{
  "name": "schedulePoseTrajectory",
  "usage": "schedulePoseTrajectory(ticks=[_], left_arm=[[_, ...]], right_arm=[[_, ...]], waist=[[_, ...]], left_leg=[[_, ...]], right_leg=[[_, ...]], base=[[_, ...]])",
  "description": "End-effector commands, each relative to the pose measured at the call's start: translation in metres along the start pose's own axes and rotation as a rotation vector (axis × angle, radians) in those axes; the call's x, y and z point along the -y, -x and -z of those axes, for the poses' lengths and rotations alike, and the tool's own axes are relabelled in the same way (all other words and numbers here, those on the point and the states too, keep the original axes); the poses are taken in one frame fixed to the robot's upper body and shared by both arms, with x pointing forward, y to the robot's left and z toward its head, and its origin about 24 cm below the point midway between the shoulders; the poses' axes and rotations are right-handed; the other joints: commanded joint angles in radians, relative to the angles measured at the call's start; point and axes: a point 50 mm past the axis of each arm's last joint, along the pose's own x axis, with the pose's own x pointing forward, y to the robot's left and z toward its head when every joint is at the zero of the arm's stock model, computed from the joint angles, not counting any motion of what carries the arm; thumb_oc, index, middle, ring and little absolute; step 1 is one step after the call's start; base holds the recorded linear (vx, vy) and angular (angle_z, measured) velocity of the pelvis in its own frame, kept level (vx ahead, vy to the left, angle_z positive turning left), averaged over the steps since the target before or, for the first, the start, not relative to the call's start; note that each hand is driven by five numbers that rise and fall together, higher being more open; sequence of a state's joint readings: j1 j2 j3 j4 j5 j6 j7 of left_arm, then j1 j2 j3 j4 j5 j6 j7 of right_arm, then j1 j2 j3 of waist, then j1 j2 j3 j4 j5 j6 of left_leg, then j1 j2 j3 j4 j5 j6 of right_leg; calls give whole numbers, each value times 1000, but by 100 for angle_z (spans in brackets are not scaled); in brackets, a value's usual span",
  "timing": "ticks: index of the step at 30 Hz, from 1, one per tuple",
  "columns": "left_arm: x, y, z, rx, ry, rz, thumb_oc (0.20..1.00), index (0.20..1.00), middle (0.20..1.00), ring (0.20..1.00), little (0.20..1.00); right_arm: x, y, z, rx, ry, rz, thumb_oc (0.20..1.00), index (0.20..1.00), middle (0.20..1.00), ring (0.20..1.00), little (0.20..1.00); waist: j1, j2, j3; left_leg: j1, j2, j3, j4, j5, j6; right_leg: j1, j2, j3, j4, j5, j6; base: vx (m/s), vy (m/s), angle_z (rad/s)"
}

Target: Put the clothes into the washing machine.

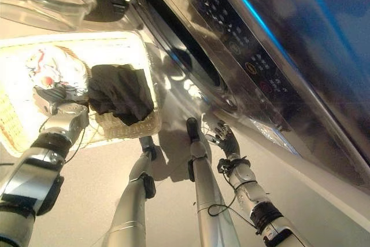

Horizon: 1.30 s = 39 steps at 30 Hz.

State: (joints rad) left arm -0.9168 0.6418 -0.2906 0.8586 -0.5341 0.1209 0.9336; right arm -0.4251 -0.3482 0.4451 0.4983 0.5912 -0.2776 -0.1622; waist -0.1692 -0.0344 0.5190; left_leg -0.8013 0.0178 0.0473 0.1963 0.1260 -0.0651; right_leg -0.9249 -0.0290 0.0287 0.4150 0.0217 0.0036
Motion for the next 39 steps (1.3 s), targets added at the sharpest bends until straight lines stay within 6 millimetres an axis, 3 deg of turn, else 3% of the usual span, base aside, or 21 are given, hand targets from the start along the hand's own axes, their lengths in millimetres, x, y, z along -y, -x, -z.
schedulePoseTrajectory(ticks=[1,6,9,12,13,19,22,25,30,32,35,39], left_arm=[[-21,-5,1,94,104,-62,200,200,200,200,200],[-23,10,13,173,132,26,200,200,200,200,200],[-7,35,25,191,149,315,200,200,200,200,200],[-2,51,30,218,140,449,200,200,200,200,200],[0,70,32,272,97,603,200,200,200,200,200],[0,111,22,403,-4,970,200,200,200,200,200],[0,125,17,447,-22,1158,200,200,200,200,200],[5,153,11,475,-22,1421,200,200,200,200,200],[15,184,4,530,-31,1682,200,200,200,200,200],[16,187,2,534,-29,1711,200,200,200,200,200],[22,201,-7,602,-43,1796,200,200,200,200,200],[23,203,-13,628,-53,1820,200,200,200,200,200]], right_arm=[[1,13,-14,103,59,-16,1000,1000,1000,1000,1000],[-11,14,-31,203,102,-40,1000,1000,1000,1000,1000],[-23,13,-51,291,135,-84,1000,1000,1000,1000,1000],[-25,13,-58,318,145,-108,1000,1000,1000,1000,1000],[-25,16,-61,329,146,-135,1000,1000,1000,1000,1000],[-32,21,-65,341,154,-246,1000,1000,1000,1000,1000],[-35,23,-63,329,156,-297,1000,1000,1000,1000,1000],[-45,23,-59,295,171,-366,1000,1000,1000,1000,1000],[-60,19,-47,203,248,-472,1000,1000,1000,1000,1000],[-62,18,-44,173,263,-495,1000,1000,1000,1000,1000],[-71,16,-22,-35,338,-653,1000,1000,1000,1000,1000],[-72,21,-13,-157,360,-794,1000,1000,1000,1000,1000]], waist=[[34,48,1],[84,68,1],[115,80,1],[128,85,1],[140,92,1],[172,112,1],[179,120,1],[181,127,1],[176,125,1],[175,123,1],[175,115,1],[178,107,1]], left_leg=[[56,-49,-20,38,-49,-2],[107,-45,-32,19,-40,-7],[136,-47,-48,17,-32,-8],[152,-49,-54,17,-31,-6],[178,-52,-59,16,-38,-5],[212,-52,-59,-3,-24,0],[227,-50,-56,-11,-17,-1],[246,-49,-49,-20,-15,1],[255,-46,-43,-28,-11,4],[258,-45,-42,-32,-10,4],[267,-42,-40,-46,-7,6],[271,-41,-43,-52,-4,7]], right_leg=[[96,73,-32,-127,27,10],[157,57,-71,-90,-16,10],[198,47,-98,-71,-32,8],[218,43,-110,-69,-36,9],[249,37,-119,-66,-50,10],[298,25,-149,-85,-46,17],[320,19,-155,-93,-44,20],[343,13,-162,-106,-41,26],[354,15,-159,-115,-35,30],[356,16,-159,-117,-34,30],[361,19,-158,-129,-27,32],[366,20,-160,-138,-20,34]], base=[[-67,-133,12],[-53,-127,17],[-41,-128,31],[-25,-57,27],[-37,-40,13],[-28,-33,14],[0,0,0],[0,0,0],[0,0,0],[-1,-11,2],[-2,-19,2],[4,-19,1]])
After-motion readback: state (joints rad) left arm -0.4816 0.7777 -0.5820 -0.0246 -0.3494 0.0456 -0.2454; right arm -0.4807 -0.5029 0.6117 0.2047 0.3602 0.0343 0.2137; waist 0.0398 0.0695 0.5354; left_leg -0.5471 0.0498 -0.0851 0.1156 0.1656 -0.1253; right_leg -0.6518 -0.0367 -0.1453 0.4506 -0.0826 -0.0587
